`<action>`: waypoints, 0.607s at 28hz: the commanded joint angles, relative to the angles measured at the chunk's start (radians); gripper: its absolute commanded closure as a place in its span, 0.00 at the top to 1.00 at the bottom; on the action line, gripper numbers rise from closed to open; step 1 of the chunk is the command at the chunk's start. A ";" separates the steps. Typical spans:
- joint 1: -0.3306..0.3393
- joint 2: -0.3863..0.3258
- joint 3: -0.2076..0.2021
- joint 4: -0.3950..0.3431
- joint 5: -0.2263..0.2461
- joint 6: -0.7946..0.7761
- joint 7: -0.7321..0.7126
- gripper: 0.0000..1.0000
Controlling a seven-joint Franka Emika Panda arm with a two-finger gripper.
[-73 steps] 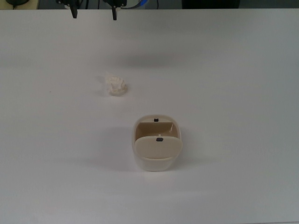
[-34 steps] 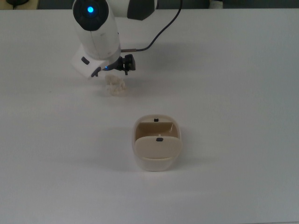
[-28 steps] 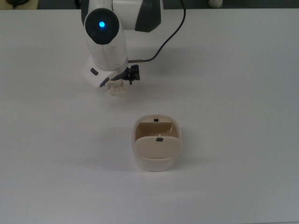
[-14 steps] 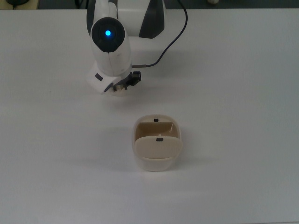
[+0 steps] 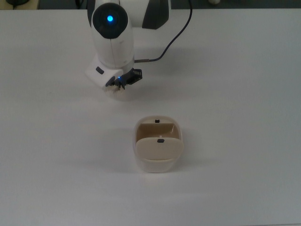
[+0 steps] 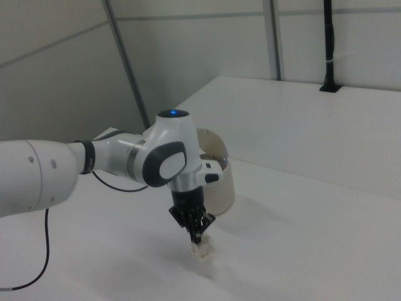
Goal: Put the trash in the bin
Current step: 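Lift the paper ball and carry it over the cream bin opening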
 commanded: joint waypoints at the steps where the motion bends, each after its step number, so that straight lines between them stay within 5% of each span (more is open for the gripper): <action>1: 0.010 -0.067 -0.004 0.043 -0.018 -0.036 0.007 0.00; 9: 0.027 -0.066 0.013 0.171 -0.005 0.000 0.009 0.00; 17: 0.029 -0.035 0.071 0.179 -0.006 0.289 0.007 0.00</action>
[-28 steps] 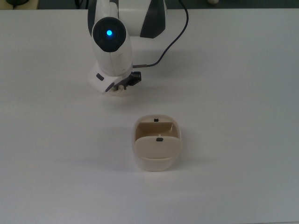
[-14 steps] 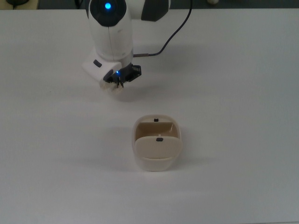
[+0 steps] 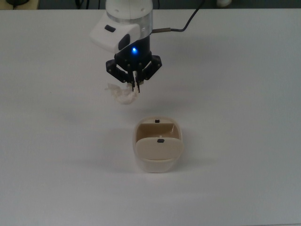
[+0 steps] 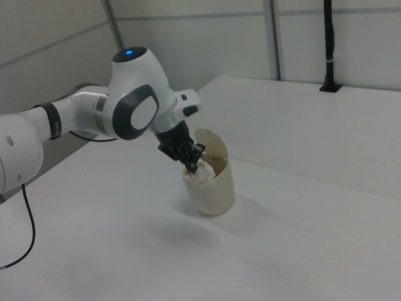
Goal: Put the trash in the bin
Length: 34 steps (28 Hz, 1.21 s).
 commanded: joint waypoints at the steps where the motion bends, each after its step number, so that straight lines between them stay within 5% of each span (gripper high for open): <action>1: 0.009 0.046 0.020 0.008 -0.006 0.172 0.007 0.00; 5: 0.010 0.097 0.032 0.006 -0.012 0.295 0.007 0.00; 7: 0.010 0.119 0.040 0.006 -0.011 0.343 0.009 0.12; 8: 0.009 0.129 0.042 0.008 -0.011 0.367 0.012 0.28; 9: 0.010 0.146 0.046 0.006 -0.005 0.410 0.023 0.80; 10: 0.010 0.151 0.048 0.006 -0.009 0.424 0.024 1.00; 20: 0.009 0.133 0.042 0.000 -0.012 0.372 0.024 1.00; 34: -0.065 -0.064 0.031 0.005 -0.018 -0.207 0.024 1.00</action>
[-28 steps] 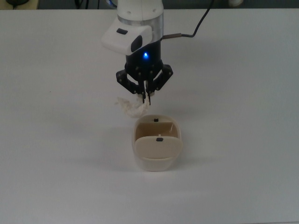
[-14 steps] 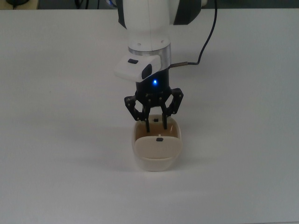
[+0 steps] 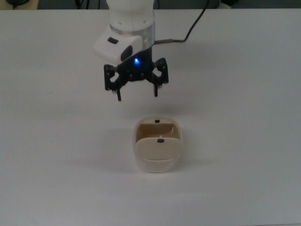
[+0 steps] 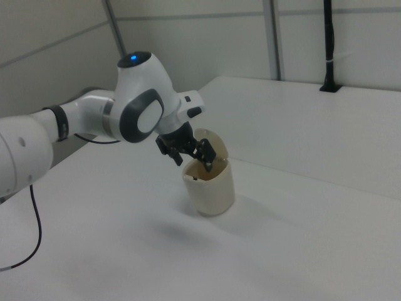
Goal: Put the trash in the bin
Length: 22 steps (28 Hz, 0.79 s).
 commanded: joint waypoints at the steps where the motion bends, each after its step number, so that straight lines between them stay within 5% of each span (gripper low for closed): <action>1: -0.028 -0.110 -0.005 -0.015 -0.018 -0.226 0.022 1.00; 11: -0.104 -0.294 -0.002 -0.017 -0.014 -0.536 0.030 1.00; 22: -0.099 -0.302 0.009 -0.041 -0.021 -0.522 0.080 1.00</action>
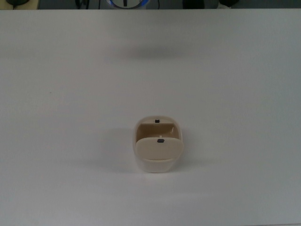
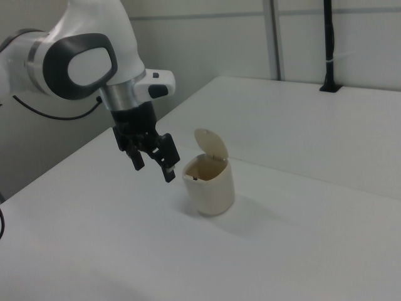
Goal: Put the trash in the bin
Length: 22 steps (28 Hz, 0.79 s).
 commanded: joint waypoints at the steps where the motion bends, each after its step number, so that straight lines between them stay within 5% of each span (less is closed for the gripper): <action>1: 0.010 0.002 0.008 -0.034 -0.021 0.034 0.024 1.00; 22: 0.011 0.022 0.008 -0.039 -0.020 0.079 0.027 1.00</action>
